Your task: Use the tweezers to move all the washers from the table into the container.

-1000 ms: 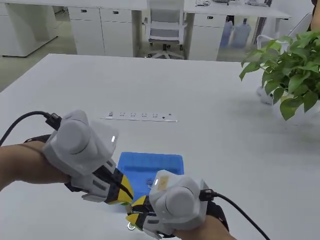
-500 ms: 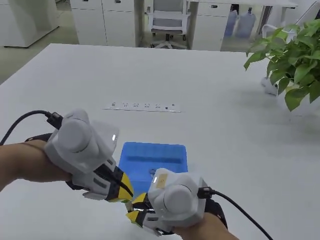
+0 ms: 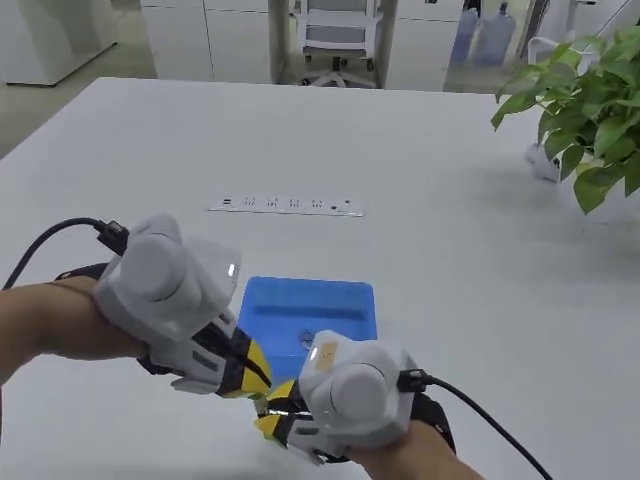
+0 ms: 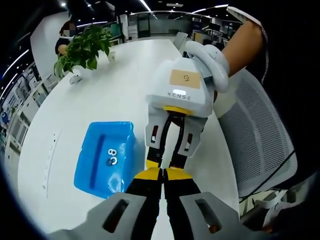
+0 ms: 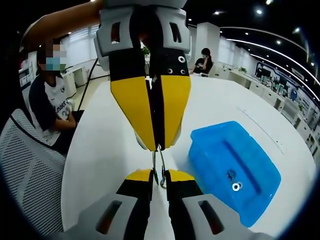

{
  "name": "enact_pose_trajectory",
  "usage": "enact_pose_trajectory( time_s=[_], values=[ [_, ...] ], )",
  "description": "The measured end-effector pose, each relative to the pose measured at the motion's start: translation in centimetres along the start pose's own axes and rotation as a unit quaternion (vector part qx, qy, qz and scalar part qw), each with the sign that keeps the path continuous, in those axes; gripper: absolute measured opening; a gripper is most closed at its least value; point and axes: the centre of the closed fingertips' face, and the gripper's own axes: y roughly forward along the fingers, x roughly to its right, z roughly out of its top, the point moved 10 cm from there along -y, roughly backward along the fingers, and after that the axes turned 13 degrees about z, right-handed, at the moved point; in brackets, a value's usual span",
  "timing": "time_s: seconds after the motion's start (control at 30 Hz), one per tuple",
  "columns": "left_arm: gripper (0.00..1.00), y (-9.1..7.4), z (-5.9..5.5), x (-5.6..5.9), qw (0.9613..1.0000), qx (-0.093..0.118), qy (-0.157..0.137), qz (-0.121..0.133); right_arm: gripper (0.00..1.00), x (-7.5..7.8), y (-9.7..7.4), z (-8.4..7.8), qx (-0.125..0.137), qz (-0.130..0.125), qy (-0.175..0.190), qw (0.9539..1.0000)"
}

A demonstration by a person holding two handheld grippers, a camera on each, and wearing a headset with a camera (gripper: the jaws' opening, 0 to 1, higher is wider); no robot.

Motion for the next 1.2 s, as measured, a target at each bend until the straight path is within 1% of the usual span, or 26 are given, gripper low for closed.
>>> enact_pose_trajectory(
  time_s=[0.33,0.47,0.8,1.0,1.2],
  values=[
    [0.05,0.05,0.18,-0.15,1.0,0.001,0.002,0.001,0.12,0.19,0.01,0.14,0.002,-0.003,-0.001,1.0],
    [0.05,0.25,0.13,-0.15,1.0,0.0,-0.005,-0.003,0.12,0.2,0.07,0.02,0.002,0.0,0.003,1.0],
    [0.05,0.56,0.39,-0.33,1.0,0.005,-0.005,-0.004,0.11,0.3,0.02,-0.16,-0.001,0.002,0.006,1.0],
    [0.05,0.49,0.35,-0.34,1.0,0.003,-0.006,-0.005,0.1,0.33,0.04,-0.15,-0.001,0.002,0.013,0.9999],
    [0.05,0.33,0.44,-0.3,1.0,0.006,-0.006,-0.004,0.1,0.25,-0.31,0.0,-0.004,0.001,0.008,1.0]
  ],
)
